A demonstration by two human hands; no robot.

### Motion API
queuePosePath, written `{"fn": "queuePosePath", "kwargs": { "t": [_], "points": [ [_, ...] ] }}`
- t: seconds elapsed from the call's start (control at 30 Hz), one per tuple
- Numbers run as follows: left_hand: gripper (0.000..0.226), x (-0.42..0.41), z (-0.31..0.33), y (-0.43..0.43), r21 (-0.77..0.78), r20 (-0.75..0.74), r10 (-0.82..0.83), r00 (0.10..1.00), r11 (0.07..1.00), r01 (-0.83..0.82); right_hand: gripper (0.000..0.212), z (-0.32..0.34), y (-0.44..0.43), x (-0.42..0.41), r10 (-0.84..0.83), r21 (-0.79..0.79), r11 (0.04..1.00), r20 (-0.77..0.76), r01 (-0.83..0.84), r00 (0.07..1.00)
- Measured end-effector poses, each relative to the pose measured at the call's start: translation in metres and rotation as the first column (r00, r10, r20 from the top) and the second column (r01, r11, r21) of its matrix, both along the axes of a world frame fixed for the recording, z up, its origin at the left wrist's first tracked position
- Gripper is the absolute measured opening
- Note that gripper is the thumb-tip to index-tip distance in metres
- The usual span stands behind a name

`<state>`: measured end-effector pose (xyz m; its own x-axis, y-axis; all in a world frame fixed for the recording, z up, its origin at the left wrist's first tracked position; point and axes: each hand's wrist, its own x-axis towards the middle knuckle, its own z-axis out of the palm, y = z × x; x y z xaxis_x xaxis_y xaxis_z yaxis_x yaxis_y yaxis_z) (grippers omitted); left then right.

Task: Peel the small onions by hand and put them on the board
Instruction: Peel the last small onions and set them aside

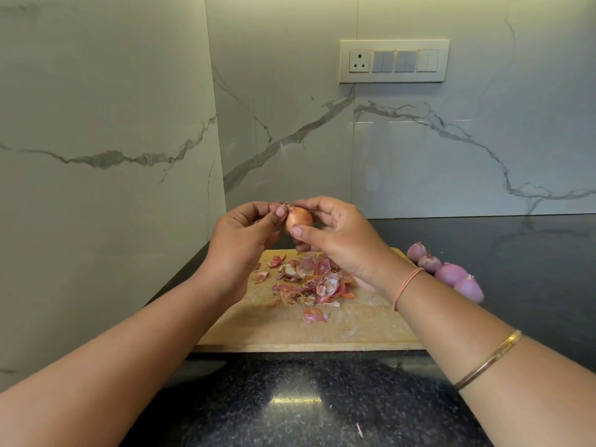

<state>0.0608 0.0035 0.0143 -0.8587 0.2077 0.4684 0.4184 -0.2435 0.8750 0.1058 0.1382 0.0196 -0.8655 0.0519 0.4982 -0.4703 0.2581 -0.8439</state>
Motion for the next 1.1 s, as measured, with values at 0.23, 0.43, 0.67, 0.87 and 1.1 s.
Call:
{"fn": "queuePosePath", "kwargs": {
  "t": [0.23,0.43,0.67,0.87,1.1],
  "points": [
    [0.013,0.002,0.002,0.0,0.043,0.06,-0.11,0.992,0.993,0.107,0.029,0.002,0.003,0.003,0.19,-0.166,0.97,0.076,-0.175,0.979],
    [0.014,0.0,0.003,-0.001,0.053,0.064,-0.124,0.99,0.991,0.121,0.021,0.006,0.007,0.006,0.357,-0.319,0.895,0.09,-0.312,0.93],
    [0.011,-0.012,0.006,-0.006,0.131,0.134,0.024,0.991,0.991,-0.042,0.028,0.006,0.011,0.008,0.41,-0.3,0.886,0.148,-0.354,0.9],
    [0.014,-0.009,0.0,-0.004,-0.058,-0.042,0.122,0.992,0.991,-0.124,0.028,0.004,0.01,0.004,0.366,-0.338,0.895,0.181,-0.292,0.913],
    [0.011,0.0,0.001,-0.001,-0.142,-0.117,-0.005,0.993,0.99,-0.012,0.032,0.001,0.011,0.001,0.299,-0.279,0.928,0.165,-0.246,0.94]
  ]
}}
